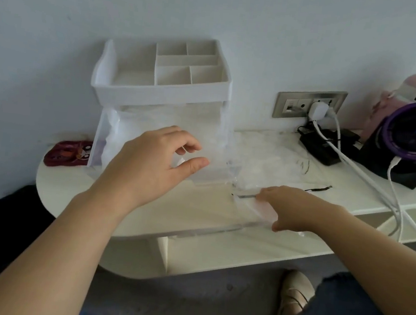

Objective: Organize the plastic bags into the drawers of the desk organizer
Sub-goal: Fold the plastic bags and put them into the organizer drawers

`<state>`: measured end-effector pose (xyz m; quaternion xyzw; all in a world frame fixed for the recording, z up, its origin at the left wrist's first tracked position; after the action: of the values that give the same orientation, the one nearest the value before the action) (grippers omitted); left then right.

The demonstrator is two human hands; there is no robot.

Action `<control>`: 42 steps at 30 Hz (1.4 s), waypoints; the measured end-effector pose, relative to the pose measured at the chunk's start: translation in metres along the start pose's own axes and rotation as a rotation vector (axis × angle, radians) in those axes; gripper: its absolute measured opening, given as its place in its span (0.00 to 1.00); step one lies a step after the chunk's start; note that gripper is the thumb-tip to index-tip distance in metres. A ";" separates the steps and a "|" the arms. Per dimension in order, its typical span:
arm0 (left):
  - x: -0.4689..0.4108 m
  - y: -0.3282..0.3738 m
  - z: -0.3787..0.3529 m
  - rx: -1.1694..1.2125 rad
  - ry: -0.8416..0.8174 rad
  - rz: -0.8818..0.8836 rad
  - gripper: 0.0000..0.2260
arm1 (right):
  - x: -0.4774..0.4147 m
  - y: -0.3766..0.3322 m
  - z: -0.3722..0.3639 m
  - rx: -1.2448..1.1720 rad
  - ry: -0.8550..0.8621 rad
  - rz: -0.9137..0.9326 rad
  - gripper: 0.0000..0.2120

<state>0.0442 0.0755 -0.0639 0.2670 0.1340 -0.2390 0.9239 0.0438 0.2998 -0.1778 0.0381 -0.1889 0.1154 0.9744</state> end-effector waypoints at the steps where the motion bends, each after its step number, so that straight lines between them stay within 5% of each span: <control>1: 0.000 0.000 0.000 0.007 0.003 0.000 0.21 | 0.001 0.002 0.000 -0.029 0.000 -0.001 0.33; 10: 0.003 -0.002 0.000 0.029 0.008 -0.007 0.17 | -0.001 0.004 0.013 -0.135 0.192 -0.023 0.10; 13: 0.003 -0.002 0.001 0.025 0.003 -0.015 0.17 | 0.004 0.012 0.034 -0.257 0.320 -0.036 0.11; 16: 0.004 -0.001 0.002 0.006 0.001 -0.015 0.18 | 0.018 0.029 0.060 -0.645 0.403 -0.052 0.11; 20: 0.002 0.001 0.004 0.022 0.009 -0.019 0.16 | 0.034 0.024 0.092 -1.591 0.431 0.102 0.08; 23: 0.001 0.006 0.009 0.128 0.058 -0.022 0.11 | 0.038 -0.003 0.115 -1.819 0.429 0.241 0.07; 26: 0.001 0.005 0.020 0.454 0.110 0.047 0.07 | 0.040 -0.035 0.134 -1.818 0.432 0.286 0.10; 32: -0.003 0.005 0.017 1.210 -0.157 0.127 0.21 | 0.034 -0.100 0.165 -1.462 0.441 0.357 0.15; 37: -0.005 -0.023 0.018 1.304 -0.103 0.317 0.13 | 0.016 -0.129 0.168 -1.146 0.404 0.357 0.22; 42: -0.003 -0.052 0.021 1.174 0.092 0.512 0.12 | 0.000 -0.131 0.158 -0.775 0.557 0.313 0.11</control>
<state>0.0178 0.0266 -0.0678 0.7621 -0.0475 -0.0328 0.6449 0.0183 0.1537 -0.0358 -0.3874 0.0458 0.1872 0.9015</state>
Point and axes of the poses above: each hand's wrist, its own x-axis away from the middle knuckle, its own z-axis out of the back of the hand, y = z × x, the point moved 6 cm from there along -x, towards the middle knuckle
